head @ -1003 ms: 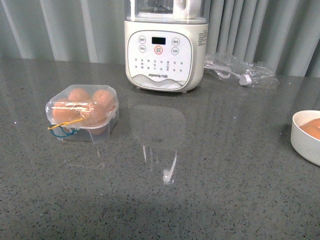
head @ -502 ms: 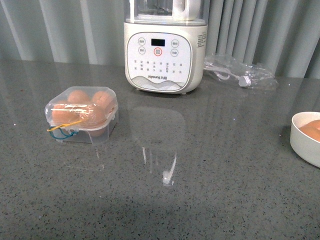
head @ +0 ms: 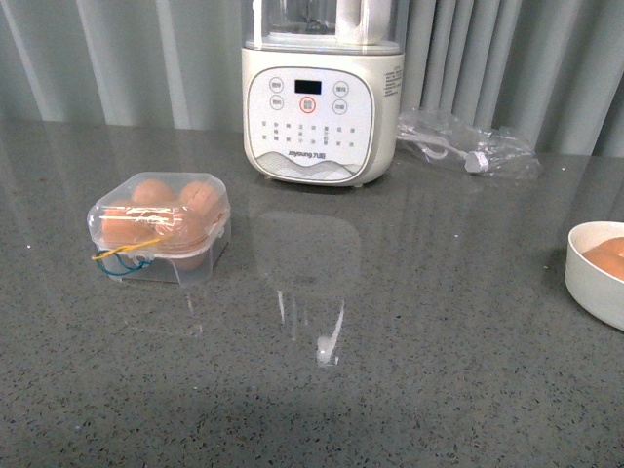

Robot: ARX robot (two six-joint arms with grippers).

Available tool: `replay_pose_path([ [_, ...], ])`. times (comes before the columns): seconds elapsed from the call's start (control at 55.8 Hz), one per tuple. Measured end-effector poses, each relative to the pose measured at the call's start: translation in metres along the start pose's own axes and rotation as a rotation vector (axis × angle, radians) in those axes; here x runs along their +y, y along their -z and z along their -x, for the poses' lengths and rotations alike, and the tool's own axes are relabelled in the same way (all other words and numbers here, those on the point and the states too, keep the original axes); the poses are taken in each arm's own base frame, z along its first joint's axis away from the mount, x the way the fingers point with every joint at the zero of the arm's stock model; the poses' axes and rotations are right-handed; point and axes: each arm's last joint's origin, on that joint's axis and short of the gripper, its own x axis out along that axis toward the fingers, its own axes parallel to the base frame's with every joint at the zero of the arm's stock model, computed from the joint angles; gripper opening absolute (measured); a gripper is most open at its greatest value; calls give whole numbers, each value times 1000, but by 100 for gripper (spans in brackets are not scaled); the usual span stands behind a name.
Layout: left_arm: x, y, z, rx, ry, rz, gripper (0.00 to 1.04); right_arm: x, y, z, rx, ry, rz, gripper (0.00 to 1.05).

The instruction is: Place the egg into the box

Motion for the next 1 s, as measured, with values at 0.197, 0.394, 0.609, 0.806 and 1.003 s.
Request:
replay_pose_path([
  [0.197,0,0,0,0,0,0,62,0,0,0,0,0,0,97],
  [0.394,0,0,0,0,0,0,100,0,0,0,0,0,0,97],
  [0.609,0,0,0,0,0,0,98,0,0,0,0,0,0,97],
  [0.806,0,0,0,0,0,0,98,0,0,0,0,0,0,97],
  [1.003,0,0,0,0,0,0,98,0,0,0,0,0,0,97],
])
